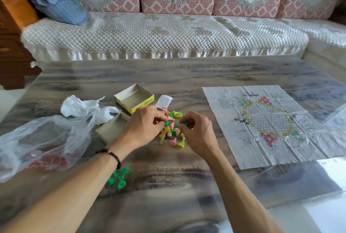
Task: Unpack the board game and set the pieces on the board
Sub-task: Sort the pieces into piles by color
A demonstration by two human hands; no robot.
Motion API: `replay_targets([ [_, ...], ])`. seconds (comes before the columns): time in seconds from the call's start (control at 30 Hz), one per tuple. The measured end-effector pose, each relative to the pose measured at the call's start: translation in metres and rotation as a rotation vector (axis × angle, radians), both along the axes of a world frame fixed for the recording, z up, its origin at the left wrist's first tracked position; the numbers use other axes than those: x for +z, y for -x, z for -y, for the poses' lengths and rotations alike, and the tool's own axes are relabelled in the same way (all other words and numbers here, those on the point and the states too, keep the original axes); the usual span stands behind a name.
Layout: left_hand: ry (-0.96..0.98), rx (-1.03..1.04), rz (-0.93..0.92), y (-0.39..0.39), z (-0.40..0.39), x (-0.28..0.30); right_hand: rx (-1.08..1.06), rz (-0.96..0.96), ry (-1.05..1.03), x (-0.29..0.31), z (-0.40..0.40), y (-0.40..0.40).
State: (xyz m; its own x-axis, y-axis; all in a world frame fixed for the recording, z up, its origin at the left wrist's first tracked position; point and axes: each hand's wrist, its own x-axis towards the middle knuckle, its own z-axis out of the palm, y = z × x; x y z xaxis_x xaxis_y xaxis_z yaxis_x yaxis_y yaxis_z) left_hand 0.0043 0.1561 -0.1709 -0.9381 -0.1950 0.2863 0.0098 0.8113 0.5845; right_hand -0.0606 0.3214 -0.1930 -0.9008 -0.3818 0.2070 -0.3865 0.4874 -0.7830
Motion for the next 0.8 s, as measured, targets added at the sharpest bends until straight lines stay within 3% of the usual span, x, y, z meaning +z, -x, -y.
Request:
replay_targets([
  [0.3,0.013,0.065,0.112,-0.110,0.046,-0.003,0.278,0.014,-0.068,-0.003,0.049,-0.081],
  [0.6,-0.110,0.308,0.052,-0.164,0.061,-0.044,0.139,0.052,-0.086,-0.016,0.070,-0.120],
  [0.8,0.045,0.238,0.185,-0.173,0.057,-0.046,0.312,0.090,-0.136,-0.013,0.064,-0.119],
])
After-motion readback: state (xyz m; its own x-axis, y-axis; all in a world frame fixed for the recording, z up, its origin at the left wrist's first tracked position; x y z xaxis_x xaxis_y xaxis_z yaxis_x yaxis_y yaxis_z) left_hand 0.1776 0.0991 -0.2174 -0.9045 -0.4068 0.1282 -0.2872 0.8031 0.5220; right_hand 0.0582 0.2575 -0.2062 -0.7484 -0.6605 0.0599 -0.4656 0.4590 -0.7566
